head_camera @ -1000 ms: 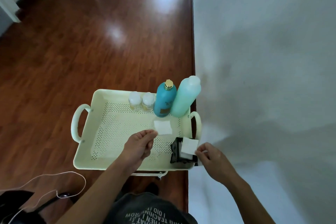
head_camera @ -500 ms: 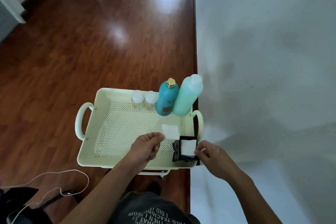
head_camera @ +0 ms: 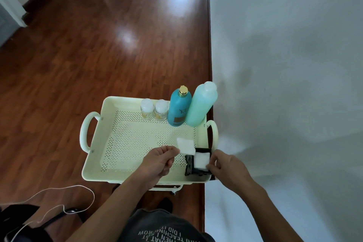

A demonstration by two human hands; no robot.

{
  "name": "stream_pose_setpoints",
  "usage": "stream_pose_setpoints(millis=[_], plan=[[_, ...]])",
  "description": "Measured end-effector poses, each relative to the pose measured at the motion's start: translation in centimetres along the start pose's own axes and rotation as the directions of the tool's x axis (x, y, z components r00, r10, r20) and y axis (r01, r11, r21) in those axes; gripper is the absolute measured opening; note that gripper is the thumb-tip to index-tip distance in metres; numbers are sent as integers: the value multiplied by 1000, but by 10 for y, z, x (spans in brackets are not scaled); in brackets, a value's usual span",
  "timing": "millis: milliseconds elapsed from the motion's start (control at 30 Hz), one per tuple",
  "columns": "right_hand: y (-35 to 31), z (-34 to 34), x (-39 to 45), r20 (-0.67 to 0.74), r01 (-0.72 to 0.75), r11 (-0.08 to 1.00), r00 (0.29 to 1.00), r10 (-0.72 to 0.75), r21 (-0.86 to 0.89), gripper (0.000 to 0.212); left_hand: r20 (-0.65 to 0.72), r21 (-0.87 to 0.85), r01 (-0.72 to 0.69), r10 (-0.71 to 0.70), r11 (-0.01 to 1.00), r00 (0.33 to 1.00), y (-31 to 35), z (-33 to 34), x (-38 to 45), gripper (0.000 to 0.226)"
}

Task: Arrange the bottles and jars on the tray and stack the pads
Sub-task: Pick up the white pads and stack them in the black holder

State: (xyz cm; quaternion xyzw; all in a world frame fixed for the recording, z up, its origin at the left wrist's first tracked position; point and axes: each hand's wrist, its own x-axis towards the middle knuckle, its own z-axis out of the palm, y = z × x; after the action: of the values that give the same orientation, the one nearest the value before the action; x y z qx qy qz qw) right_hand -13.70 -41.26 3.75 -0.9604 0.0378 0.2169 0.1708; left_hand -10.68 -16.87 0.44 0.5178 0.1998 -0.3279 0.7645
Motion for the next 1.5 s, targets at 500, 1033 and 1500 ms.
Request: stream_pose_setpoints(millis=[500,1033,1500], plan=[[0,2,4,-134,159,969,973,-186,-188,15,19,-3,10,-10,1000,1000,0,6,-1,5],[13,-22,-8,-292,79,996,954,-64,42,6,-2,193,-5,5,981,1000,-29,39,4,10],[-3,9,-3,-169,130,991,978,-121,42,16,-64,625,-115,197,772,978,-31,40,1,16]])
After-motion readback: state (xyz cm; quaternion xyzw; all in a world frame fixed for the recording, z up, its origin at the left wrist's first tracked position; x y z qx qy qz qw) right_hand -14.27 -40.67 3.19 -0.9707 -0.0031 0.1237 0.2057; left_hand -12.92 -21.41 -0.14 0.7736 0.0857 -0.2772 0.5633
